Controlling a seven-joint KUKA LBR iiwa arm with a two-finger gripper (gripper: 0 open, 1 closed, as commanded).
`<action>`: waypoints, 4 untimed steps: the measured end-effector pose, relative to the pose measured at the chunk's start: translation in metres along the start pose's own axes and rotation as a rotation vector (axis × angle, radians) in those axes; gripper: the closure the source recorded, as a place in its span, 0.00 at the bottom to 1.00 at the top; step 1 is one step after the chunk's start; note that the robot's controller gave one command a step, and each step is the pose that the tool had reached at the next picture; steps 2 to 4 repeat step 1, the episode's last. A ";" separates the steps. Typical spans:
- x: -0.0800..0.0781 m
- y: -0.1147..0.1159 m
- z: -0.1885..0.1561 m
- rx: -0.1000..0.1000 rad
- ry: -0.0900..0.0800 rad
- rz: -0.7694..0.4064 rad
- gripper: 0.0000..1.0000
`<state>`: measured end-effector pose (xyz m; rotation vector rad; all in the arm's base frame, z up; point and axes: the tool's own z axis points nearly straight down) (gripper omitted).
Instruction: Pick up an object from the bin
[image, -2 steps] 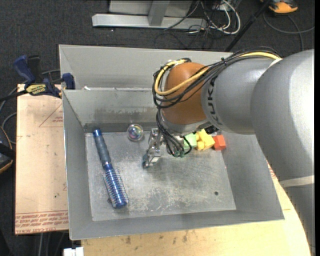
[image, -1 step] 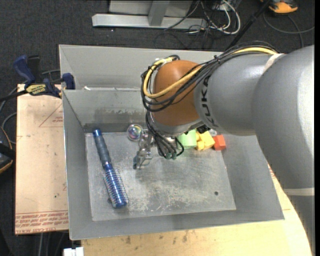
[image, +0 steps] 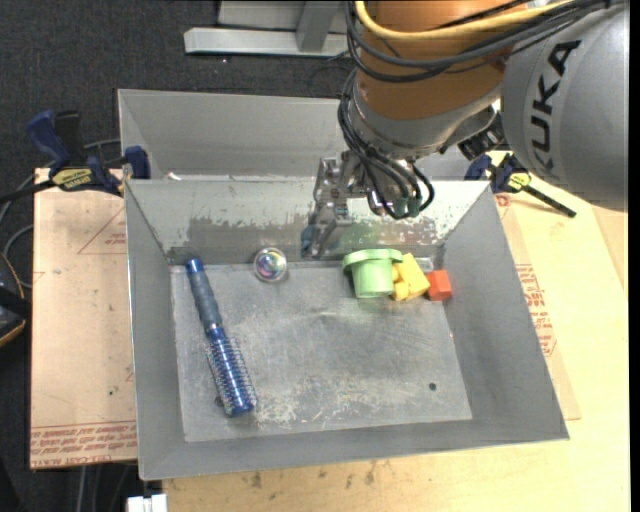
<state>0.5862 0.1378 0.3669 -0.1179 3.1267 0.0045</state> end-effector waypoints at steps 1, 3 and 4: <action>0.001 0.000 0.005 0.002 0.009 -0.002 1.00; 0.001 0.000 0.005 0.002 0.009 -0.002 1.00; 0.001 0.000 0.005 0.002 0.009 -0.002 1.00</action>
Offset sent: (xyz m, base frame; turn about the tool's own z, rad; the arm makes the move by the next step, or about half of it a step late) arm 0.0000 0.0000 0.0000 0.0000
